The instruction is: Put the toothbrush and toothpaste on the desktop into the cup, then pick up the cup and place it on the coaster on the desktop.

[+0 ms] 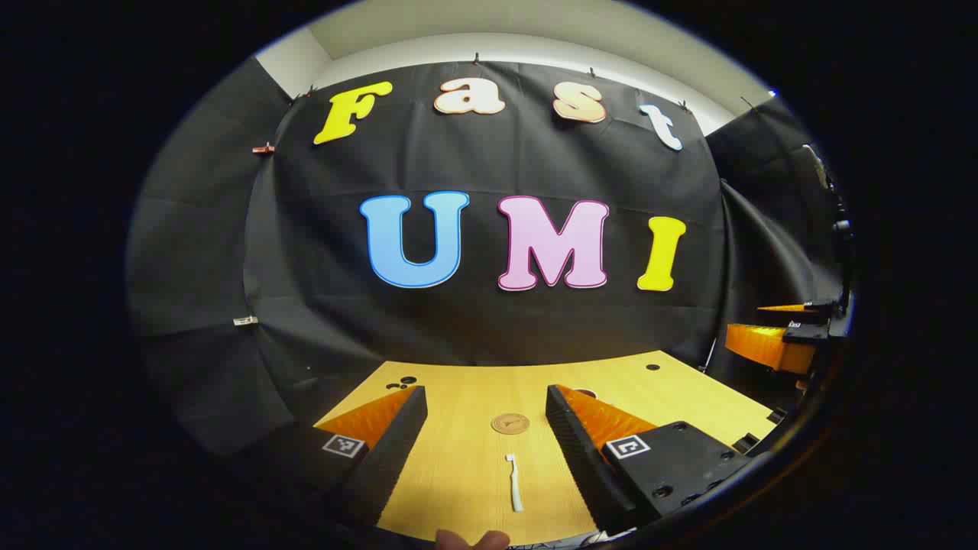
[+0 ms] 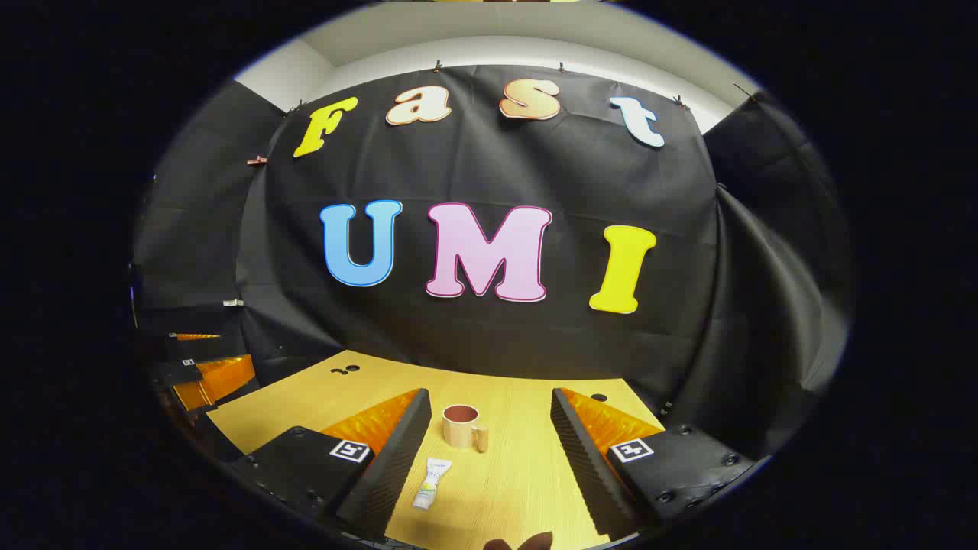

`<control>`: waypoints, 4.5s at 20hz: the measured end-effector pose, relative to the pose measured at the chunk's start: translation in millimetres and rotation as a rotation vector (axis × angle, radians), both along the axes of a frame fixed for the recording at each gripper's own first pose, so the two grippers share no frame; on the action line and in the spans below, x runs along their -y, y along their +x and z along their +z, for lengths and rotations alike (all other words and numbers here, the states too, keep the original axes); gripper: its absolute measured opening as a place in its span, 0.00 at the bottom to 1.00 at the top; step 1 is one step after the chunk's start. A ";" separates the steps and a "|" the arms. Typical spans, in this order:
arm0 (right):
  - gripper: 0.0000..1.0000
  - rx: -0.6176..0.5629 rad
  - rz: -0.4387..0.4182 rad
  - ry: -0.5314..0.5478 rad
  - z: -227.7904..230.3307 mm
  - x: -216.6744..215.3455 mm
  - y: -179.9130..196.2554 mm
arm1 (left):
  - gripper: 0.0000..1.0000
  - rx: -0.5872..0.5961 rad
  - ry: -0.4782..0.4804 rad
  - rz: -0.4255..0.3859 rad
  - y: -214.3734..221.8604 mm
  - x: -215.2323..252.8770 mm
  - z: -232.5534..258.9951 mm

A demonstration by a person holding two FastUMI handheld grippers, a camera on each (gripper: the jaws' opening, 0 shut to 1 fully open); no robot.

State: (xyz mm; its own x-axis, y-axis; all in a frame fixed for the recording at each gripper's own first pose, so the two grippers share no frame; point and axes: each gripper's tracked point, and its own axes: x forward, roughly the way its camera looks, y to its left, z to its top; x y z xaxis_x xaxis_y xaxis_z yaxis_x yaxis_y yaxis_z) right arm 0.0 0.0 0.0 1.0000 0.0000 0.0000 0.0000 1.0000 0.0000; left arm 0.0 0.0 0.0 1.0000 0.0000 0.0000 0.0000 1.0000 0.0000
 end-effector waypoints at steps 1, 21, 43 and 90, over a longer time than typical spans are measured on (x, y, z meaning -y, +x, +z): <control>0.96 -0.005 0.000 -0.004 -1.7 0.4 1.7 | 0.99 -0.005 0.003 0.000 1.0 0.0 -0.5; 0.97 -0.197 0.074 0.016 -48.0 -10.9 21.4 | 0.99 -0.215 0.021 -0.121 25.8 37.5 -58.3; 0.94 -0.994 0.197 0.086 -311.5 -100.4 135.5 | 0.99 -0.569 -0.097 -0.057 130.6 14.3 -221.5; 0.21 -0.657 0.383 0.414 -216.2 -13.3 136.9 | 0.29 -0.978 0.029 -0.054 159.5 52.0 -307.9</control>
State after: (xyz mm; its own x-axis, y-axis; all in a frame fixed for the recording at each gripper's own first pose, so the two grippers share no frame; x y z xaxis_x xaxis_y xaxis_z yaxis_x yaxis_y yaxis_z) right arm 136.9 13.3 -216.2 0.7285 0.4643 -0.5037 -0.2089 0.8508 0.4822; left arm 159.5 -52.0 -307.9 0.5577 -0.0325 -0.8294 0.0591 0.9983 0.0006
